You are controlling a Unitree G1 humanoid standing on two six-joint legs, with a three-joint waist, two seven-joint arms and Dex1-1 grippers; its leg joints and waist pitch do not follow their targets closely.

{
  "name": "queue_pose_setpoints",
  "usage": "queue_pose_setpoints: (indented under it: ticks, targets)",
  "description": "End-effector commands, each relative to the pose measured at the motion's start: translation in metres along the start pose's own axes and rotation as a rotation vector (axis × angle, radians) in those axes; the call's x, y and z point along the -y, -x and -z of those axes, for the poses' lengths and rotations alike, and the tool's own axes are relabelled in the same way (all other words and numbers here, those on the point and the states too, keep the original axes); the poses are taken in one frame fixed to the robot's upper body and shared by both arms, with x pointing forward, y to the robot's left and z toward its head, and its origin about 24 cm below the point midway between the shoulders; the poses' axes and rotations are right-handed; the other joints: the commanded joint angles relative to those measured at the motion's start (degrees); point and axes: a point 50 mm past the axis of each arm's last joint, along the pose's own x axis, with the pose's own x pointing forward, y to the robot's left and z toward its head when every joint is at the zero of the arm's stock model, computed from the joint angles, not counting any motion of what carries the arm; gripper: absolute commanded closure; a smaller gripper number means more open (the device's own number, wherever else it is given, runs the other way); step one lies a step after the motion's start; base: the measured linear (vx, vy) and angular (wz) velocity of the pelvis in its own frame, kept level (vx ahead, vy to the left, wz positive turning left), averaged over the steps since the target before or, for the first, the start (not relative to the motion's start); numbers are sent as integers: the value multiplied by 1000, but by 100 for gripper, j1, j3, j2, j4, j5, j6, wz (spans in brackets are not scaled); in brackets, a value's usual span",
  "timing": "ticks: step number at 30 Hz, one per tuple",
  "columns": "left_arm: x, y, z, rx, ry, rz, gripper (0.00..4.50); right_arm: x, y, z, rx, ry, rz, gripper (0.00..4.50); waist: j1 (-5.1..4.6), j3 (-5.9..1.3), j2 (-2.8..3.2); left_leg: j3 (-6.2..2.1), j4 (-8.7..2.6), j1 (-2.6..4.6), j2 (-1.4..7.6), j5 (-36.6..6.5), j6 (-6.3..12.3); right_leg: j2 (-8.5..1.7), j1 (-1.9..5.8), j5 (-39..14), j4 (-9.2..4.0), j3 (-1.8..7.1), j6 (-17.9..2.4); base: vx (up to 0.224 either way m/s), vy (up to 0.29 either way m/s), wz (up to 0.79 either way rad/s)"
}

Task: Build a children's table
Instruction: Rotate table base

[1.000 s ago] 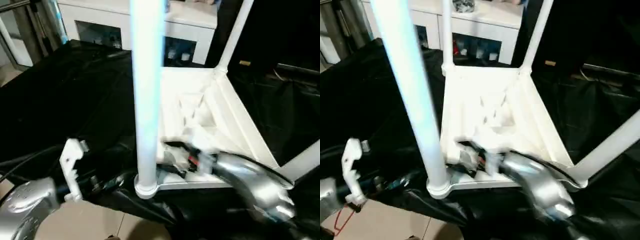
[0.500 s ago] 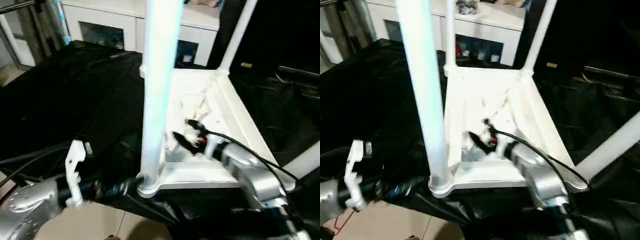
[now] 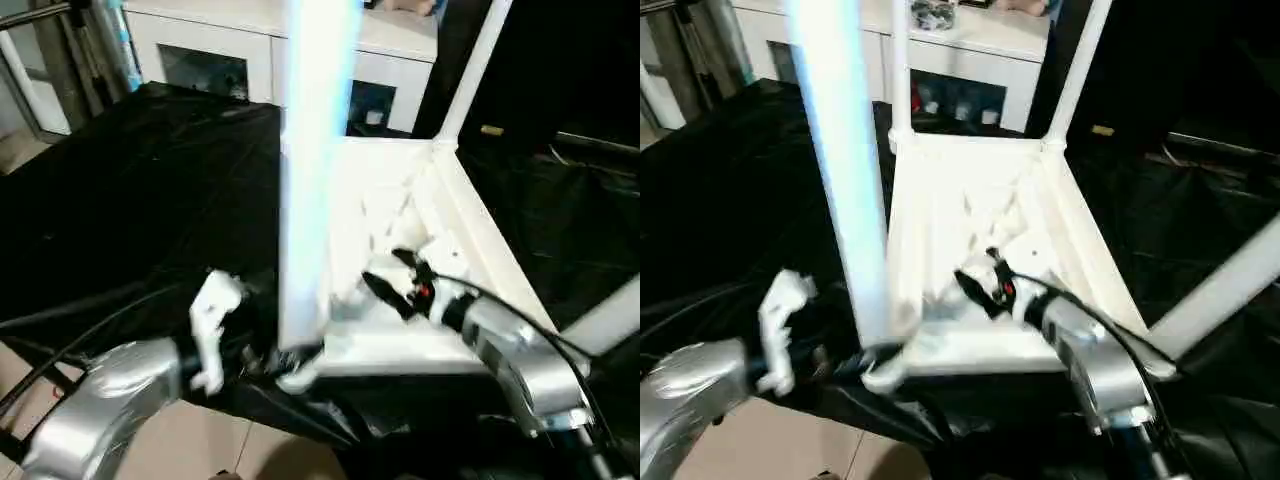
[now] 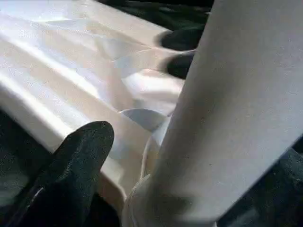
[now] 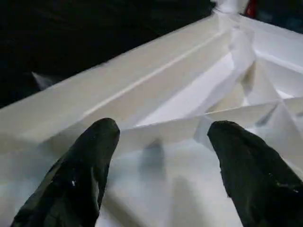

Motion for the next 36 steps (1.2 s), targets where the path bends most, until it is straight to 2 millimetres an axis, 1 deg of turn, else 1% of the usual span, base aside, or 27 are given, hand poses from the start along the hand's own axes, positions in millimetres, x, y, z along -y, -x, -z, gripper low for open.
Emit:
queue_pose_setpoints:
  ticks: [1,2,3,9,10,11,12,14,16,17,18,21,22,23,24,25,26,27,28,29,30,31,32,33,34,35,36]
  targets:
    - [-16,8,-4,20,-28,-127,8,1,6,-5,24,-12,-5,100,20,-311,103,27,-423,52,25,-1619,-157,-124,238,-1115,-428,165,-796,0,0,0]
    - [-21,13,-5,38,-37,-171,8,0,10,-6,45,-22,-8,100,10,-316,91,7,-435,30,27,-1627,-145,-122,248,-1163,-419,152,-795,0,0,0]
    - [-24,18,-5,50,-45,-205,8,-3,13,-8,64,-32,-10,100,30,-311,94,15,-427,50,36,-1667,-125,-125,225,-1202,-437,161,-772,0,0,0]
    - [-41,34,-5,72,-85,-356,8,-22,30,-13,115,-57,-74,100,54,-302,125,-4,-451,57,48,-1799,-105,-122,209,-1268,-454,154,-731,0,0,0]
    - [-43,38,-4,70,-86,-377,8,-25,34,-11,107,-61,-86,100,60,-298,182,-15,-460,59,50,-1863,-122,-125,200,-1298,-443,155,-725,0,0,0]
    - [-44,42,-3,73,-88,-399,8,-27,37,-8,97,-63,-88,100,54,-303,156,-10,-457,56,53,-1879,-122,-126,203,-1283,-458,155,-720,0,0,0]
    - [-45,44,-3,77,-89,-415,8,-28,39,-7,90,-66,-87,100,51,-291,170,-12,-465,55,52,-1940,-129,-120,200,-1292,-472,153,-717,0,0,0]
    - [-42,49,-2,118,-71,-427,8,-26,44,-4,84,-87,-46,100,51,-290,160,-14,-469,43,46,-1996,-123,-128,198,-1411,-476,155,-701,0,0,0]
    - [-34,53,0,186,-45,-440,8,-25,49,0,79,-87,-14,100,45,-275,195,-18,-472,48,47,-2161,-134,-136,173,-1684,-511,153,-676,0,0,0]
    - [-30,55,4,217,-26,-471,8,-26,53,4,67,-82,4,100,34,-275,182,-20,-472,46,57,-2199,-134,-142,172,-1723,-517,156,-675,0,0,0]
    - [-28,57,6,226,-15,-492,8,-26,55,6,59,-84,20,100,45,-263,159,-16,-476,28,63,-2249,-125,-146,174,-1839,-539,160,-633,0,0,0]
    - [-17,64,25,216,-33,-601,8,-23,65,25,6,-104,159,100,48,-260,149,-22,-478,11,54,-2303,-97,-144,147,-2145,-597,166,-426,0,0,0]
    - [-17,64,25,216,-33,-601,8,-23,65,25,6,-104,159,100,35,-242,143,-23,-488,13,52,-2408,-106,-137,130,-2327,-616,161,-326,0,0,0]
    - [-16,64,37,154,-19,-675,8,-21,67,28,22,-136,216,100,30,-249,123,-27,-484,21,54,-2459,-111,-132,125,-2419,-620,158,-278,0,0,0]
    - [-15,64,39,144,-30,-701,8,-20,67,29,20,-143,232,100,29,-245,140,-32,-480,47,49,-2563,-117,-127,91,-2575,-638,157,-214,0,0,0]
    - [-15,64,39,142,-32,-706,8,-20,67,30,20,-145,236,100,13,-224,120,-52,-488,35,37,-2657,-114,-129,90,-2818,-661,140,-117,0,0,0]
    - [-14,65,39,156,-38,-737,8,-20,65,31,33,-193,239,100,-11,-241,141,70,-350,220,51,-2717,-264,-12,-118,-3058,-790,244,21,0,0,0]
    - [-14,65,39,158,-39,-740,8,-20,65,31,34,-196,239,100,-22,-202,123,82,-292,299,13,-2979,-345,43,-210,-3302,-821,212,58,0,0,0]
    - [-14,66,38,174,-44,-758,8,-21,65,31,43,-211,235,100,-31,-186,105,70,-305,275,-25,-3098,-408,119,-196,-3490,-837,206,180,-42,6,-23]
    - [-13,66,38,173,-41,-756,8,-23,63,34,32,-217,212,100,-58,-197,111,176,-161,407,-32,-3129,-480,254,-378,-3623,-941,284,296,0,0,0]
    - [-13,67,38,173,-48,-754,8,-24,62,37,23,-216,207,100,-35,-232,68,208,-89,381,-93,-3120,-380,232,-374,-3710,-863,380,349,-25,24,-46]
    - [-11,67,37,175,-62,-749,8,-23,62,40,17,-216,208,100,-18,-235,67,232,-84,250,-98,-3042,-212,119,-293,-3841,-829,574,293,-15,57,-62]
    - [-10,68,36,178,-76,-746,8,-23,62,43,15,-217,212,100,-22,-255,26,241,-3,182,-130,-2953,13,15,-221,-4039,-835,768,244,21,109,-101]
    - [-9,68,35,188,-101,-740,8,-23,63,45,13,-219,214,100,6,-270,-24,221,71,92,-182,-2790,160,-69,-123,-4194,-859,937,262,34,88,-71]
    - [-8,69,35,174,-127,-749,8,-21,65,50,7,-217,216,100,107,-275,-112,83,341,-24,-272,-2311,463,-349,61,-4593,-987,1411,247,25,124,-66]
    - [-8,69,35,172,-130,-749,8,-21,65,50,7,-217,217,100,162,-276,-121,-13,393,-22,-253,-2058,496,-395,75,-4789,-1037,1568,210,-34,155,-59]
    - [-7,69,35,152,-156,-761,8,-20,67,57,-3,-221,220,100,69,-196,-55,-150,165,84,-190,-2070,391,3,-161,-4734,-979,1470,133,-34,155,-59]
